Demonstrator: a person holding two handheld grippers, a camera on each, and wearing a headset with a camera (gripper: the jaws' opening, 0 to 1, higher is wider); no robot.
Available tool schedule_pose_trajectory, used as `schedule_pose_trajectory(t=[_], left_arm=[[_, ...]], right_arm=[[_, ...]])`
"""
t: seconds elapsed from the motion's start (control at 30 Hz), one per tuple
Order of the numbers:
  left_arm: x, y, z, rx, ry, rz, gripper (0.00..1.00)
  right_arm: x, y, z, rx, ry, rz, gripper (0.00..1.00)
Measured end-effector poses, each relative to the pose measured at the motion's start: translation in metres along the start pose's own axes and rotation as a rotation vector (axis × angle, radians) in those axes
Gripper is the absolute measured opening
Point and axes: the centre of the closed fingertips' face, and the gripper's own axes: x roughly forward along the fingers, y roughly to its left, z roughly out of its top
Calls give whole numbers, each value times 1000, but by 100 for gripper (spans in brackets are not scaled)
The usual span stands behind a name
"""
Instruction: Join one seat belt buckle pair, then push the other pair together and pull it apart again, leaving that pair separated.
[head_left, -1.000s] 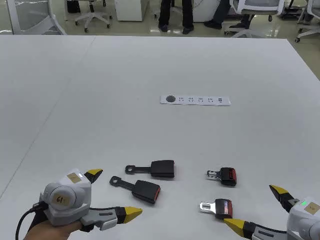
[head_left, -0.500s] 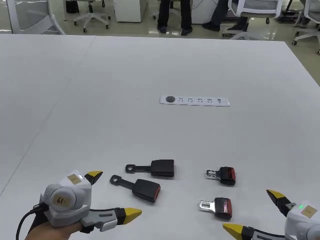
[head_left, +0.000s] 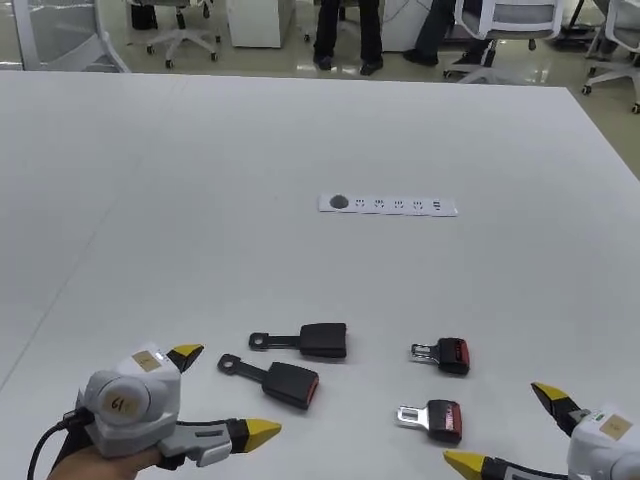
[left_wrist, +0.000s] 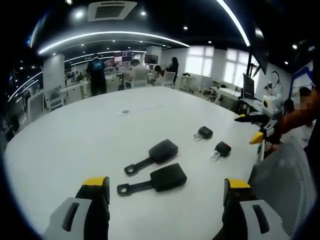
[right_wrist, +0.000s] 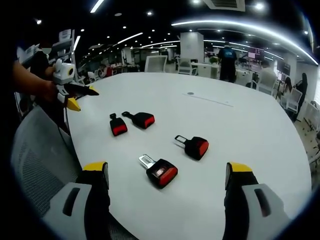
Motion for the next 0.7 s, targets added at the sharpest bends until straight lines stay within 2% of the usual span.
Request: schedule_pose_trajectory(t=[0.7], left_arm=[[-2, -1, -1, -8, -7, 5, 97]], right_arm=[[-1, 3, -2, -4, 1, 4, 97]])
